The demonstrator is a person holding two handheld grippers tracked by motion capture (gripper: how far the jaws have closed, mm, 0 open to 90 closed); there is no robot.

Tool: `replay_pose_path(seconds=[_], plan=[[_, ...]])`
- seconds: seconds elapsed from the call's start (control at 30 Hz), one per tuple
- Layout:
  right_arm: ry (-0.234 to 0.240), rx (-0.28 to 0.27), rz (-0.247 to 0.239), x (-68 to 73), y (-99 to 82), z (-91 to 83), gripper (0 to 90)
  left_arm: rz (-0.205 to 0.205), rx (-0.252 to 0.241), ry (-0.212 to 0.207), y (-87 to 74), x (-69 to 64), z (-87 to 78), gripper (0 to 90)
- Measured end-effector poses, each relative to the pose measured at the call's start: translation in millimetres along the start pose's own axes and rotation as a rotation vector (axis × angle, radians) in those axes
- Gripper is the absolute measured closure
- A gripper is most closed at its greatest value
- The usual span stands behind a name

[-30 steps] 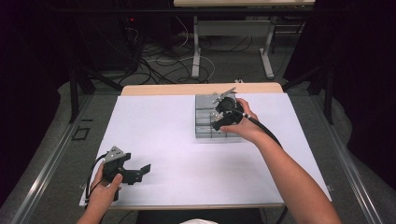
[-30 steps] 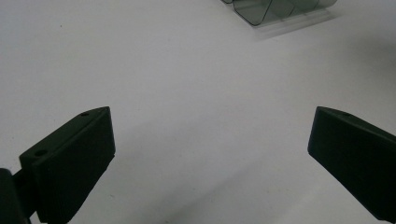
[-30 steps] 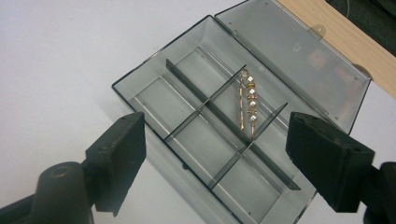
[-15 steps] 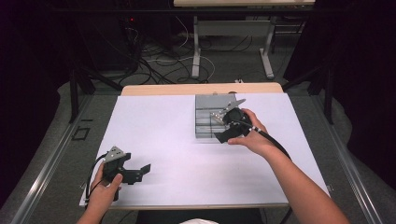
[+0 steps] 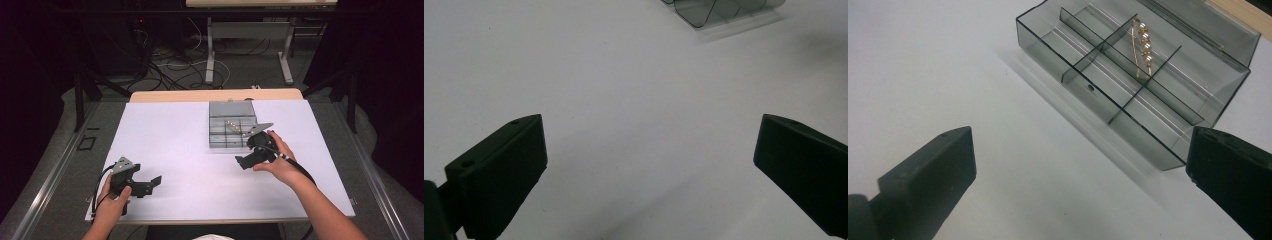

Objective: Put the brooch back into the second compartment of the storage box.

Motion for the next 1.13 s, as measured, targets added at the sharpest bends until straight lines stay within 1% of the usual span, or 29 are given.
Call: replay_pose_path(seconds=[0.03,0.07,0.1,0.13,0.17,0.27,0.3,0.33,0.37,0.47,0.5,0.53,0.57,0.6,0.63,0.7,0.73,0.8,0.83,0.87,0.9,0.93,1.0,1.03,1.13], plan=[[0.000,-0.003,0.008,1.0,-2.4,-1.4,0.0,0.000,0.000,0.000,0.0,0.1,-0.1,0.5],[0.003,-0.015,0.001,1.4,-4.0,-2.4,0.0,0.000,0.001,0.000,0.0,0.1,-0.2,0.5],[0.007,-0.015,-0.002,2.1,-6.5,-4.5,0.0,0.000,0.001,0.000,0.0,0.2,-0.2,0.5],[0.007,-0.018,0.012,3.6,-9.0,-6.4,0.0,0.000,0.001,0.001,-0.1,0.2,-0.3,0.5],[0.015,-0.023,0.014,4.6,-11.4,-7.5,0.0,0.000,0.001,0.001,-0.1,0.3,-0.3,0.5],[0.012,-0.036,0.015,6.3,-19.2,-11.8,0.0,0.001,0.002,0.001,-0.1,0.3,-0.4,0.5],[0.001,-0.039,0.022,6.3,-21.9,-13.5,0.0,0.003,0.002,0.001,0.0,0.4,-0.5,0.5],[-0.003,-0.058,0.022,6.2,-23.7,-14.0,0.0,0.010,0.003,0.001,0.0,1.0,-0.7,0.5],[-0.005,-0.041,0.025,6.4,-27.5,-16.7,0.0,0.001,0.001,0.002,0.0,0.4,-0.4,0.5],[-0.011,-0.053,0.029,5.2,-34.8,-21.0,0.0,0.001,-0.003,0.004,0.1,0.1,0.0,0.5],[-0.014,-0.057,0.038,5.3,-36.8,-22.5,0.0,0.001,-0.001,0.004,0.1,0.1,-0.2,0.5],[-0.027,-0.066,0.038,3.9,-38.8,-23.8,0.0,-0.001,-0.002,0.004,0.2,-0.1,0.0,0.5],[-0.022,-0.063,0.045,4.0,-41.0,-25.9,0.0,0.000,0.001,0.004,0.1,-0.2,0.0,0.5],[-0.029,-0.072,0.058,3.6,-42.6,-27.4,0.0,0.000,0.001,0.004,0.0,-0.4,0.1,0.5],[-0.028,-0.080,0.064,3.0,-44.2,-28.7,0.0,0.009,0.002,0.004,0.0,0.1,0.2,0.5],[-0.028,-0.104,0.086,2.6,-47.4,-30.9,0.0,0.008,-0.007,0.009,0.3,0.2,1.2,0.5],[-0.032,-0.112,0.096,1.8,-49.5,-31.9,0.0,0.000,-0.008,0.009,0.1,-0.4,1.5,0.5],[-0.026,-0.106,0.114,1.0,-55.3,-33.1,0.0,-0.001,-0.007,0.010,-0.1,0.0,1.5,0.5],[-0.031,-0.103,0.124,0.5,-58.2,-32.8,0.0,0.000,0.003,0.006,-0.5,0.0,0.8,0.5],[-0.042,-0.113,0.125,-1.3,-60.2,-32.0,0.0,0.000,0.002,0.006,-0.4,0.2,0.9,0.5],[-0.042,-0.106,0.133,-1.5,-63.0,-32.6,0.0,0.001,0.002,0.006,-0.3,0.1,0.7,0.5],[-0.051,-0.117,0.133,-3.0,-64.5,-32.4,0.0,0.002,0.001,0.006,-0.1,0.1,0.7,0.5],[-0.050,-0.134,0.133,-3.2,-67.3,-32.5,0.0,0.002,0.001,0.006,-0.1,0.4,0.7,0.5],[-0.045,-0.131,0.125,-3.4,-69.1,-32.7,0.0,0.002,0.000,0.007,-0.2,0.6,0.9,0.5],[-0.066,-0.138,0.109,-5.9,-72.9,-33.1,0.0,0.004,0.003,0.007,-0.3,0.9,1.2,0.5]])
Point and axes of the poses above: each handheld gripper's, and its own axes: z roughly forward along the jaws, y roughly out of its top, x roughly to its left, the point moved 9 cm from there along z, roughly forward along the jaws, and after that the axes turned 11 degrees about -x, right-handed, at the moved point
